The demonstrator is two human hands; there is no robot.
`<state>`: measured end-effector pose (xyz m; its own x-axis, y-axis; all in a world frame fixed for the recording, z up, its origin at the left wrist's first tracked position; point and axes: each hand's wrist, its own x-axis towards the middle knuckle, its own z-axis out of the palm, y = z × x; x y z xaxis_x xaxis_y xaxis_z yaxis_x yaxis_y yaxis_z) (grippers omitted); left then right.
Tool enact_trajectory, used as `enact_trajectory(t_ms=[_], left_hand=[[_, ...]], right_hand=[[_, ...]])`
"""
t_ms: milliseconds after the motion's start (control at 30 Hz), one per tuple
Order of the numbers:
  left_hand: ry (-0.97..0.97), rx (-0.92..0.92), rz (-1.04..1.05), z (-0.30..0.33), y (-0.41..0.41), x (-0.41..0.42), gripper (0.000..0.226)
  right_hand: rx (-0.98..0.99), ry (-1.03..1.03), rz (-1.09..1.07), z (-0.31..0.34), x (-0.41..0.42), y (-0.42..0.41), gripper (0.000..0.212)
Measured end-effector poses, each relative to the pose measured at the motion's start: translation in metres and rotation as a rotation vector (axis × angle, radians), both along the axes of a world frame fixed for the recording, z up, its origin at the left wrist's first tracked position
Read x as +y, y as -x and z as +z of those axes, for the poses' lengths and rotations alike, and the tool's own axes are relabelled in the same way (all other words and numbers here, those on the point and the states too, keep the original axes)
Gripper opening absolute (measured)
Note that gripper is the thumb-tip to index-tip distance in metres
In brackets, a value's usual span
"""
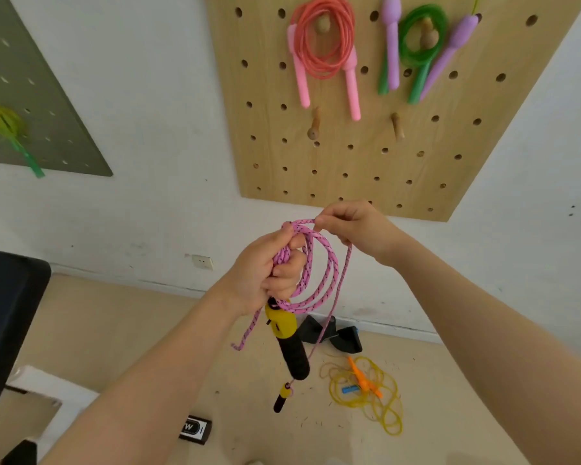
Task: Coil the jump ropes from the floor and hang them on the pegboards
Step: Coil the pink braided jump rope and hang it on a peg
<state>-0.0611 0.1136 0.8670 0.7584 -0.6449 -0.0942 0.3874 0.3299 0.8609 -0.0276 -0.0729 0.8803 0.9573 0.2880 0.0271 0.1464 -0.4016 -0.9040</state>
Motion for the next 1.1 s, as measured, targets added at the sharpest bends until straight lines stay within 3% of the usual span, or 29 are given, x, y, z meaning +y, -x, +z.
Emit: enact_trajectory(t_ms=[167,267,367,467,533,600,700,867,1000,1100], left_hand=[[0.161,0.002,0.388,0.006,-0.007,-0.004,0.047],[0.163,0.099,0.644,0.002,-0.016,-0.004,0.038],[0.114,0.205,0.788,-0.014,-0.028,-0.001,0.036],[-0.317,0.134,0.804,-0.044,-0.037,0.004,0.034],[-0.606,0.002,0.706,-0.053,-0.030,0.000,0.043],[-0.727,-0.079,0.598,-0.050,-0.016,-0.012,0.043],[-0.633,-0.178,0.416,-0.035,0.005,-0.034,0.043],[-0.279,-0.115,0.164,-0.005,0.028,-0.059,0.043],[-0.057,-0.099,0.092,0.016,0.034,-0.074,0.041],[0.046,-0.178,0.214,0.027,0.037,-0.088,0.035]], right_hand=[[0.139,0.203,0.125,-0.033,0.005,0.010,0.027],[0.244,0.462,0.324,-0.043,0.007,0.023,0.030],[0.304,0.585,0.483,-0.040,0.007,0.036,0.033],[0.209,0.623,0.596,-0.017,0.002,0.042,0.032],[0.151,0.513,0.598,0.002,-0.002,0.043,0.023],[0.096,0.332,0.495,0.017,-0.009,0.042,0.014],[-0.045,0.119,0.240,0.031,-0.024,0.036,0.012],[-0.177,0.034,-0.071,0.031,-0.049,0.026,0.012],[-0.152,0.082,-0.116,0.016,-0.062,0.028,0.034],[-0.106,0.272,0.025,0.002,-0.065,0.038,0.030]])
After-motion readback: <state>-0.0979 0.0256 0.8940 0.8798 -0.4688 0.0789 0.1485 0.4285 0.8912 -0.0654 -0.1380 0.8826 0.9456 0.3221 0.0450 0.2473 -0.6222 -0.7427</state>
